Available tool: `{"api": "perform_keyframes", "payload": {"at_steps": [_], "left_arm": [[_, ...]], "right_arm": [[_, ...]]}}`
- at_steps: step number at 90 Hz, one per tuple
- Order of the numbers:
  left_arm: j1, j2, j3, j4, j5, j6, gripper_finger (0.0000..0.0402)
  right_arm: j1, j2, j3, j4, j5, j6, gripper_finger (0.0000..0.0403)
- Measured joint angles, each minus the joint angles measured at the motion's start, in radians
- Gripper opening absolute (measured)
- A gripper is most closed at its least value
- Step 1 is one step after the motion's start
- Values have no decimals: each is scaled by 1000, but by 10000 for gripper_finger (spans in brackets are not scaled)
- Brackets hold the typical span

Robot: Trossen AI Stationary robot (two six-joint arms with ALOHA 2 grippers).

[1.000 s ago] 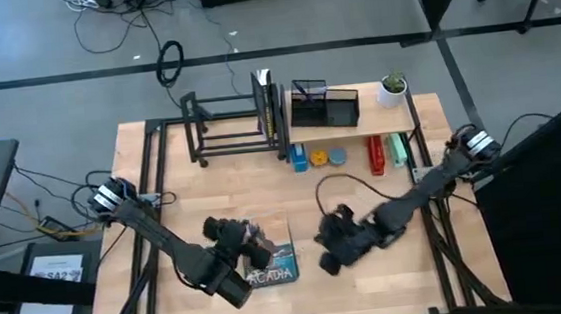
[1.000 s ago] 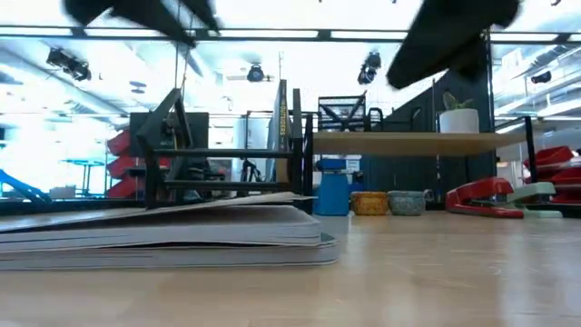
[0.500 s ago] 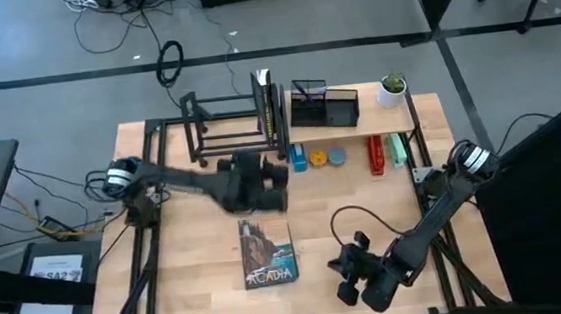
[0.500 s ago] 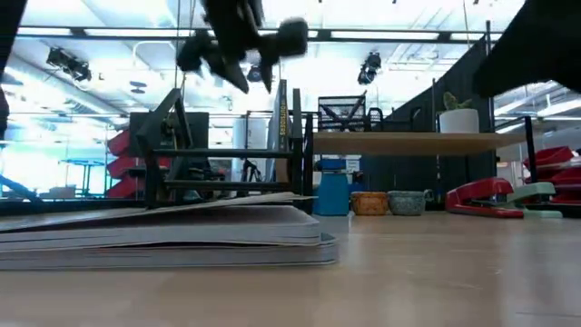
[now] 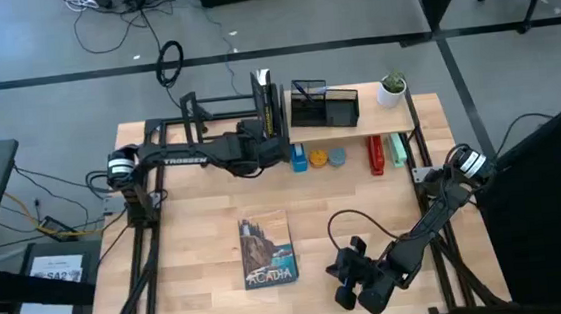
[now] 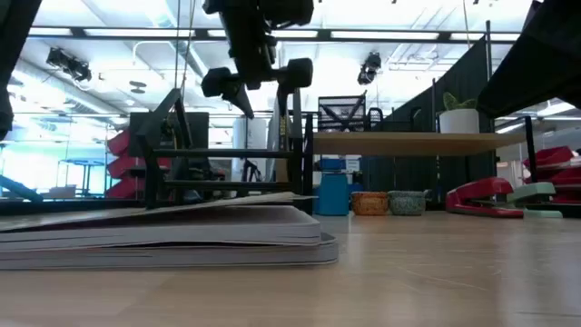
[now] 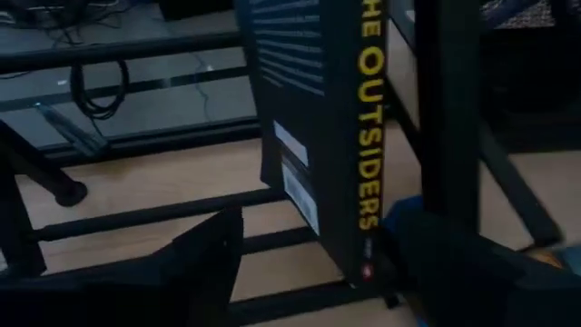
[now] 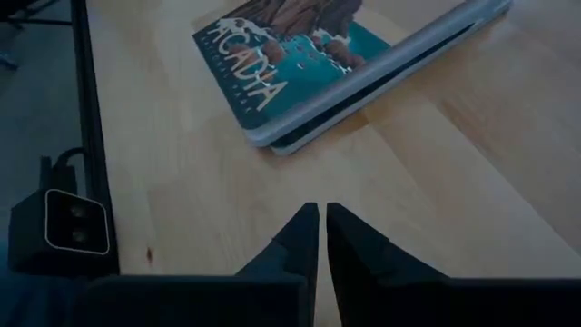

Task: Stock shelves
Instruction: Remove the black book from the book shelf

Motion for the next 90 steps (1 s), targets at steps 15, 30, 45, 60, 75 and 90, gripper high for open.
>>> {"api": "perform_keyframes", "payload": {"at_steps": [15,30,45,60,75,90], "left_arm": [[16,0,-42,91,5,26,261],[39,-1,-70,127,-8,25,245],[60,-1,-91,161,-9,29,232],[73,0,-98,158,-17,65,224],[84,0,-98,157,-20,83,202],[104,0,-98,160,-1,112,146]], "right_arm": [[0,0,0,5,-2,-8,0],[0,0,0,10,-2,-12,0],[0,0,0,13,-2,-18,0],[0,0,0,14,-2,-19,1],[0,0,0,14,-2,-19,1],[0,0,0,14,-2,-19,2]]}}
